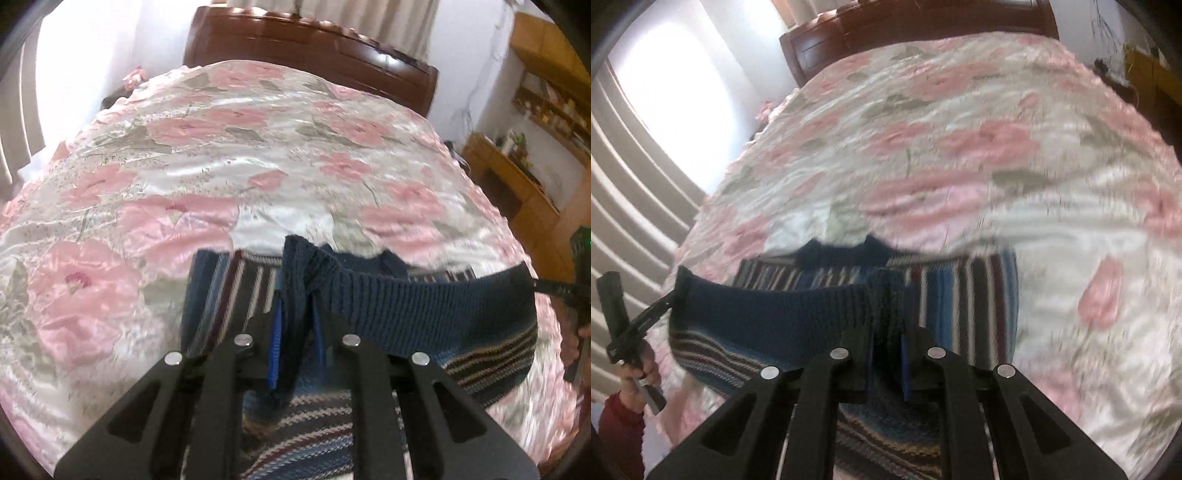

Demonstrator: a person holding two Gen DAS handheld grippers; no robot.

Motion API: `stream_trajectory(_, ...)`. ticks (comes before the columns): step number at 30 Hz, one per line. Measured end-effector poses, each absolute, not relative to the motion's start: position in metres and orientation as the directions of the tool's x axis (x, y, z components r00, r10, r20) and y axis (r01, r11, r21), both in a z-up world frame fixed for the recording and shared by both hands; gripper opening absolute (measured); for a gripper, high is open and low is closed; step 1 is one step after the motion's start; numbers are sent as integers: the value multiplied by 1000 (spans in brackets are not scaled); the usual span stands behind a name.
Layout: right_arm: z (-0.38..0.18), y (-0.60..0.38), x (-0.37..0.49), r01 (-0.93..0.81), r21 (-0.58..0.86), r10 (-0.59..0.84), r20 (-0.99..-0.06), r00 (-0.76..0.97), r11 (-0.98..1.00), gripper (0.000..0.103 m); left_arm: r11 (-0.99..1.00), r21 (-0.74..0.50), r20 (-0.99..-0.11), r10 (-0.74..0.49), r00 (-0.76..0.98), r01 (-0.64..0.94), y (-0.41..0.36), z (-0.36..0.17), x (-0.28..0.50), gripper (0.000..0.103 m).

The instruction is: Fold small clothes

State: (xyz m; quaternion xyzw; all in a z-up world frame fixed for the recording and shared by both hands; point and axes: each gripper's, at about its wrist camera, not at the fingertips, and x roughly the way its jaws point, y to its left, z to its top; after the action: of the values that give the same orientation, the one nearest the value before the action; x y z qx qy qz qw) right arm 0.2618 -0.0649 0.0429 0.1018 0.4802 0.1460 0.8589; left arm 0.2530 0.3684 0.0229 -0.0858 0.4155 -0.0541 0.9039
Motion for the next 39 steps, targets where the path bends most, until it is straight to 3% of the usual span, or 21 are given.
stream_trajectory(8, 13, -52, 320, -78, 276, 277, -816, 507, 958, 11, 980, -196, -737, -125, 665, -34, 368, -4, 312, 13)
stream_trajectory(20, -61, -55, 352, -1, 221, 199, -873, 445, 975, 12, 992, -120, -827, -73, 558, -47, 366, -91, 351, 14)
stream_trajectory(22, -72, -56, 352, 14, 210, 184, -885, 428, 978, 16, 992, -111, -839, -60, 540, -61, 368, -101, 353, 18)
stream_trajectory(24, -80, -56, 351, 25, 192, 165, -896, 412, 981, 28, 992, -104, -852, -52, 521, -72, 368, -107, 354, 21)
stream_trajectory(26, -82, -57, 348, 21, 188, 162, -897, 412, 982, 29, 992, -107, -853, -53, 520, -74, 371, -107, 353, 23)
stream_trajectory(32, -56, -81, 324, 29, 217, 183, -880, 438, 976, 34, 991, -110, -821, -50, 569, -72, 374, -75, 333, 47)
stream_trajectory(39, -31, -105, 245, -72, 266, 273, -883, 381, 961, 48, 997, -74, -812, -64, 580, 6, 356, -46, 265, 50)
